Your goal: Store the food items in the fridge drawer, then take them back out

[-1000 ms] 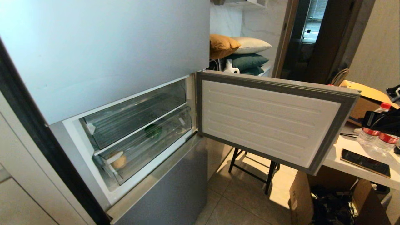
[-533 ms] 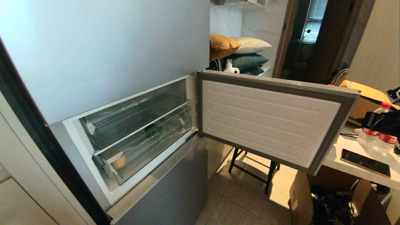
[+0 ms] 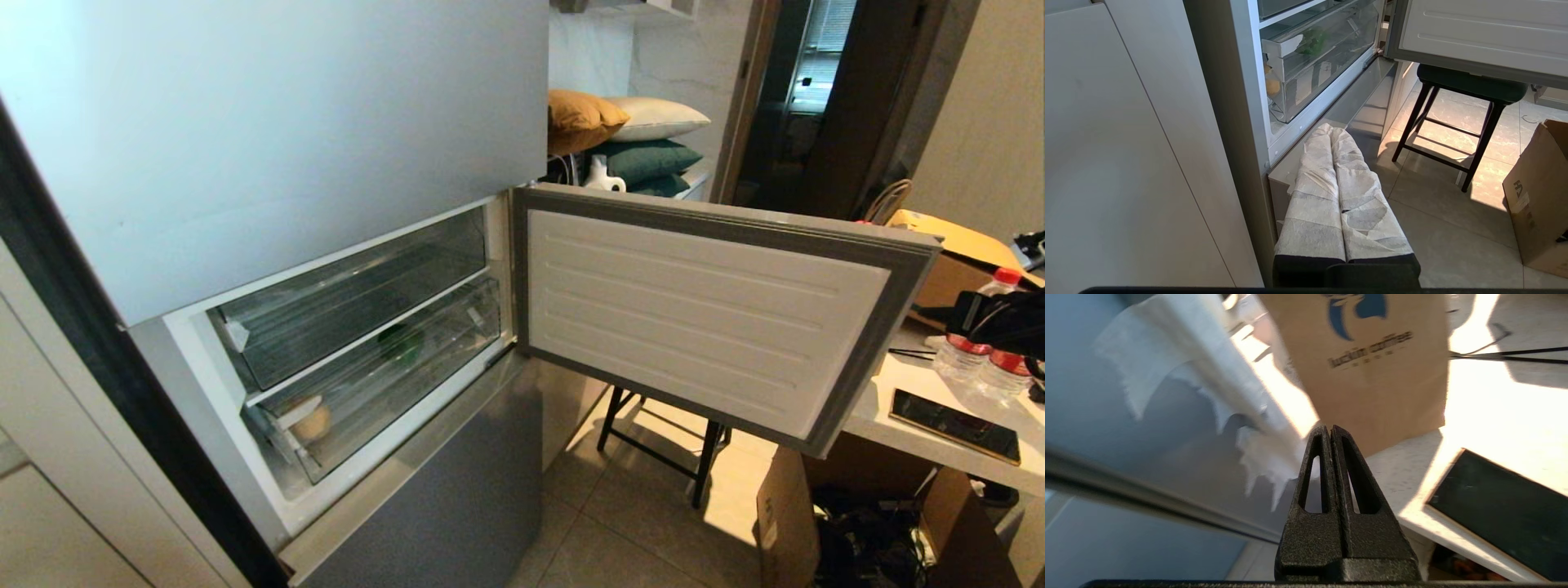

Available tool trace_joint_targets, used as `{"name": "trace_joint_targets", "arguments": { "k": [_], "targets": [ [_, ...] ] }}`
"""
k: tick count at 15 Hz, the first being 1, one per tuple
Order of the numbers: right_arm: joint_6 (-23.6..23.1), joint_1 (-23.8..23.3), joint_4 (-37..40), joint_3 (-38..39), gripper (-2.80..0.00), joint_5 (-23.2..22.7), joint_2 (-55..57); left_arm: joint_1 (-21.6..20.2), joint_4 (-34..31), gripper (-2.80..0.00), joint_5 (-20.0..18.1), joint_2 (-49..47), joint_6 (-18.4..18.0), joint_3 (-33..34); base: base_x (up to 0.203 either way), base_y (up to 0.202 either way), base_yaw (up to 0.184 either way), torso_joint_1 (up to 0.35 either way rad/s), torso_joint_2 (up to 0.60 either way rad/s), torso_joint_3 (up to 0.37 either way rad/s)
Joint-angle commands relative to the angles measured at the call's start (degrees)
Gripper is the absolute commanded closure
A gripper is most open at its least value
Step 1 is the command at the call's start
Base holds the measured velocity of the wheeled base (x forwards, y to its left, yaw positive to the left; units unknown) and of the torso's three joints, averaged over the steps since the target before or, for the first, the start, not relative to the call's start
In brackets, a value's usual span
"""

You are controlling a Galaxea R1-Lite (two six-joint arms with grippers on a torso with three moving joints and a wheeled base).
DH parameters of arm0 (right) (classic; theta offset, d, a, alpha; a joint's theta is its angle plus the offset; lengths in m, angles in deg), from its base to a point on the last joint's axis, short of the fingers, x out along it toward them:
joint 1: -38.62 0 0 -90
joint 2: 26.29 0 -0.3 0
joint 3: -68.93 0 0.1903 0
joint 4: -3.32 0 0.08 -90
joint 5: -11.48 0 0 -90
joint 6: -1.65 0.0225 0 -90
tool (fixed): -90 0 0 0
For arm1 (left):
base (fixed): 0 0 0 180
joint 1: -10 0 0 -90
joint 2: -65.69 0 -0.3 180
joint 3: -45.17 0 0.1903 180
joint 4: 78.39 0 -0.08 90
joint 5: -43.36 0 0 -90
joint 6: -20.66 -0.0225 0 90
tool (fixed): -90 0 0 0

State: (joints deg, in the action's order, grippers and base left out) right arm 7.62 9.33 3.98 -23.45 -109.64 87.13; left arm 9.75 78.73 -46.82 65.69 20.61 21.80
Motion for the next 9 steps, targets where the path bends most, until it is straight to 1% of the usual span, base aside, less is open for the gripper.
{"name": "trace_joint_targets", "arguments": {
  "k": [1, 4, 6, 9],
  "targets": [
    [0.35, -0.08, -0.14, 0.1, 0.0, -0.74, 0.05, -0.02, 0.03, 0.0, 0.01, 0.0, -0.03, 0.26, 0.0, 0.0, 0.0, 0.0, 0.0, 0.0],
    [1.57, -0.21, -0.14, 1.37, 0.0, -2.88, -0.21, -0.02, 0.03, 0.0, 0.01, 0.0, 0.03, 0.26, 0.0, 0.0, 0.0, 0.0, 0.0, 0.0],
    [1.59, -0.32, -0.14, 2.59, 0.0, -3.52, -0.6, -0.02, 0.03, 0.0, 0.01, 0.09, 0.05, 0.26, 0.0, 0.0, 0.0, 0.0, 0.0, 0.0],
    [1.58, -0.55, -0.14, 5.68, 0.0, -6.21, -3.23, -0.02, 0.03, 0.0, 0.01, 0.08, 0.05, 0.26, 0.0, 0.0, 0.0, 0.0, 0.0, 0.0]
  ]
}}
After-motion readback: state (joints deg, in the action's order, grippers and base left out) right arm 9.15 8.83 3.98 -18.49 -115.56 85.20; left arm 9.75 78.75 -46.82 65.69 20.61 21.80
